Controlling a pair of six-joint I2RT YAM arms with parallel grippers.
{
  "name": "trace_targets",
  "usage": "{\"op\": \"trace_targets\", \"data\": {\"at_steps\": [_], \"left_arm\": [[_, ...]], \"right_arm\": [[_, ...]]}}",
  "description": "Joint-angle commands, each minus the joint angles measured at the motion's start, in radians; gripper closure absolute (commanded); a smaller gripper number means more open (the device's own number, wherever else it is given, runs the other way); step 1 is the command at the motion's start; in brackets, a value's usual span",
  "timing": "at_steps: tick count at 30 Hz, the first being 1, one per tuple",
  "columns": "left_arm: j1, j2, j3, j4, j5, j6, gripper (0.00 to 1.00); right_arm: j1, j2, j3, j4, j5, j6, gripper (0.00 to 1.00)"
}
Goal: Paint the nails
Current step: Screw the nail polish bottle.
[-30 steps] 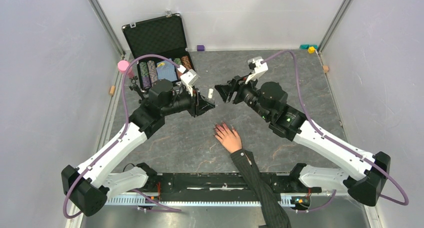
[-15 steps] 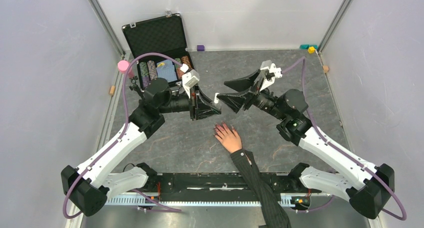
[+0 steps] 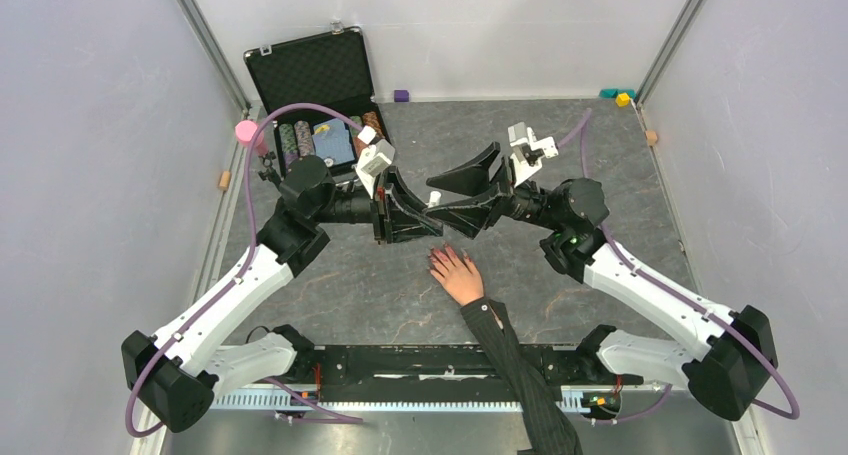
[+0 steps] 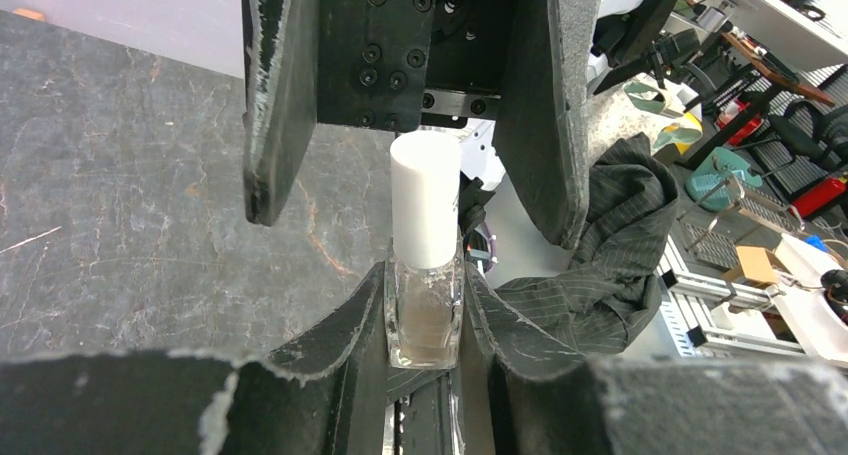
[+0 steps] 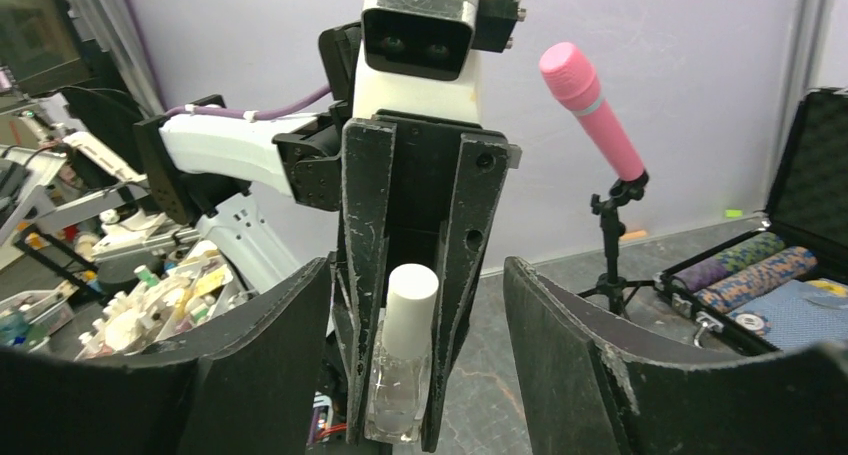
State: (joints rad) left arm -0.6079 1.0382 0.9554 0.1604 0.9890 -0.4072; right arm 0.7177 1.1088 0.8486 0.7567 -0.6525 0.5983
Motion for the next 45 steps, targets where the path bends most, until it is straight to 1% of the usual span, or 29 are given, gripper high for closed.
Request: {"op": "trace_targets", "data": {"at_steps": [1,6,8,10,14,15,20,28,33,38,42,45], "left_arm": [[0.002,-0.015,0.016,0.048,0.031,-0.038,0.98],[0.003,-0.014,0.016,0.047,0.028,-0.038,0.98],[0.003,-0.015,0.016,0.044,0.024,-0.035,0.98],[0.003,-0.016,0.016,0.038,0.02,-0.03,0.98],[0.003,-0.021,0.017,0.022,0.0,-0.017,0.98],[0.003,-0.026,0.017,0.015,-0.01,-0.008,0.98],[0.003,-0.051,0.017,-0.027,-0.077,0.035,0.98],[0.003,-0.078,0.014,-0.076,-0.185,0.087,0.98],[0.003,-0.092,0.018,-0.147,-0.288,0.157,0.98],[0.003,-0.098,0.022,-0.209,-0.401,0.205,0.98],[0.003,-0.096,0.023,-0.243,-0.51,0.231,0.98],[0.003,-0.099,0.021,-0.254,-0.563,0.242,0.98]], "right_arm": [[-0.003,0.008,0.044,0.081,-0.064,0.039,0.34],[-0.004,0.021,0.05,0.088,-0.07,0.057,0.43],[-0.003,0.029,0.055,0.08,-0.071,0.06,0.49],[-0.003,0.034,0.061,0.068,-0.073,0.06,0.56],[-0.003,0.039,0.067,0.037,-0.072,0.048,0.79],[-0.003,0.039,0.067,0.027,-0.072,0.044,0.84],[-0.003,0.033,0.073,-0.066,-0.05,-0.008,0.99],[-0.002,0.023,0.063,-0.203,0.015,-0.066,1.0],[0.001,0.043,0.071,-0.305,0.098,-0.074,1.0],[0.02,0.077,0.101,-0.417,0.208,-0.075,1.0],[0.073,0.109,0.142,-0.52,0.338,-0.076,1.0],[0.115,0.13,0.154,-0.548,0.429,-0.046,1.0]]}}
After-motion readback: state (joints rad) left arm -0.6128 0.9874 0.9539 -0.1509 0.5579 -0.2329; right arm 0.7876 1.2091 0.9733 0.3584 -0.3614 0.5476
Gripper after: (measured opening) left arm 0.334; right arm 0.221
